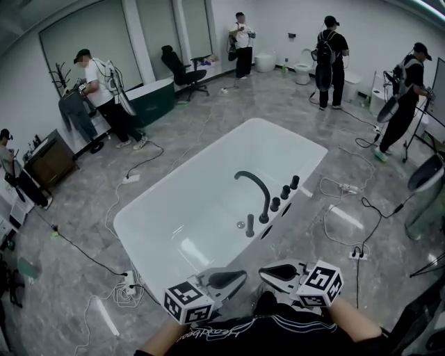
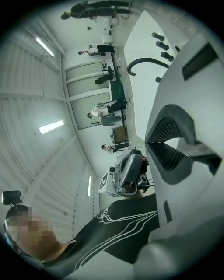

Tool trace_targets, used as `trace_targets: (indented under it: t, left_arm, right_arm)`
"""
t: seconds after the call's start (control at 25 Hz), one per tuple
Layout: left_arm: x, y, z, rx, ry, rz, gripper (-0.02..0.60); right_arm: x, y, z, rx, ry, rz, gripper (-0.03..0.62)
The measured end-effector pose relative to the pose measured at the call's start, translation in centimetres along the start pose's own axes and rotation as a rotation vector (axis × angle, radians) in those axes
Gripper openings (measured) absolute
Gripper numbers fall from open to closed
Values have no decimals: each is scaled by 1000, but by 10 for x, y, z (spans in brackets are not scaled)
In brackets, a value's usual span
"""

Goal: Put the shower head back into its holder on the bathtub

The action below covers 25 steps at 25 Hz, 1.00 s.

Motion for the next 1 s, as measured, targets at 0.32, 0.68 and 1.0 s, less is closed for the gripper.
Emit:
trace_targets:
  t: [0.32, 0.68, 1.0]
  left_arm:
    - [-2, -8, -3, 11, 20, -5, 6]
    - [-1, -8, -4, 7, 14, -28, 5]
    - [0, -5, -14, -3, 25, -40, 6]
  right_arm:
    - [0, 8, -1, 23, -32, -13, 14]
    - [-6, 6, -1, 18, -45, -45, 14]
    - [-3, 9, -13, 44, -44, -56, 14]
Point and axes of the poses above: the fingertips, and each gripper's own axes: x forward along the fingers, y to its left, z out of its top, the point moved 1 cm from there along -x, backward along the fingers, and after that the axes turned 3 degrees about z, right-handed, at the moved point
